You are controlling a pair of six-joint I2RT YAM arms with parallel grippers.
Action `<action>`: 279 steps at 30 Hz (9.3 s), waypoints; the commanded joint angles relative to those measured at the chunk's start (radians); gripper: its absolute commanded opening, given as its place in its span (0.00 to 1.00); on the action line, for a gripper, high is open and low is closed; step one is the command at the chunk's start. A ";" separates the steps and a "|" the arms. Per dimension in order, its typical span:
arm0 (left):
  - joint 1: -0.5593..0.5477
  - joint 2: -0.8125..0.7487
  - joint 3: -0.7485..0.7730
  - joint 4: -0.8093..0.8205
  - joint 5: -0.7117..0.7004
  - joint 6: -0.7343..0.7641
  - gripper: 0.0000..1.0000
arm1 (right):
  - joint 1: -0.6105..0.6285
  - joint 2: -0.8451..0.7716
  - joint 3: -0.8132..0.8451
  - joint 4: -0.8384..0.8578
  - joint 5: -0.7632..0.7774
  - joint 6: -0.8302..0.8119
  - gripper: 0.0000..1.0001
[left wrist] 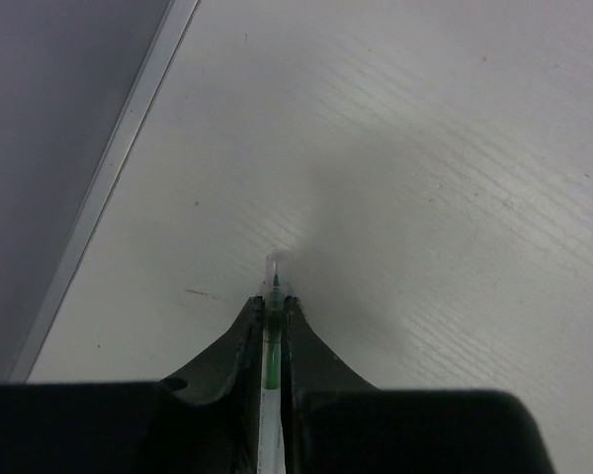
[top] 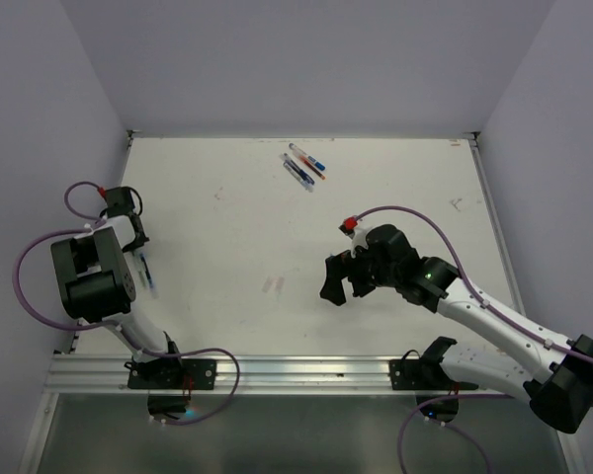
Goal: Open the pen caps
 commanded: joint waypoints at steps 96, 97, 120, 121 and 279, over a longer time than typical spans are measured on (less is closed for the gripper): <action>-0.998 -0.800 -0.278 0.429 0.528 -0.535 0.56 | 0.001 0.067 -0.153 0.713 -0.016 0.388 0.00; -0.999 -0.807 -0.300 0.472 0.551 -0.534 0.56 | 0.000 0.067 -0.136 0.697 -0.009 0.388 0.00; -1.125 -0.694 -0.456 0.761 0.702 -0.575 0.46 | -0.016 0.076 0.002 0.610 0.019 0.442 0.00; -1.130 -0.693 -0.456 0.762 0.702 -0.575 0.46 | -0.016 0.076 0.002 0.611 0.019 0.445 0.00; -0.010 -0.225 -0.214 0.014 0.079 -0.126 0.58 | -0.088 0.071 0.071 0.013 -0.148 -0.014 0.48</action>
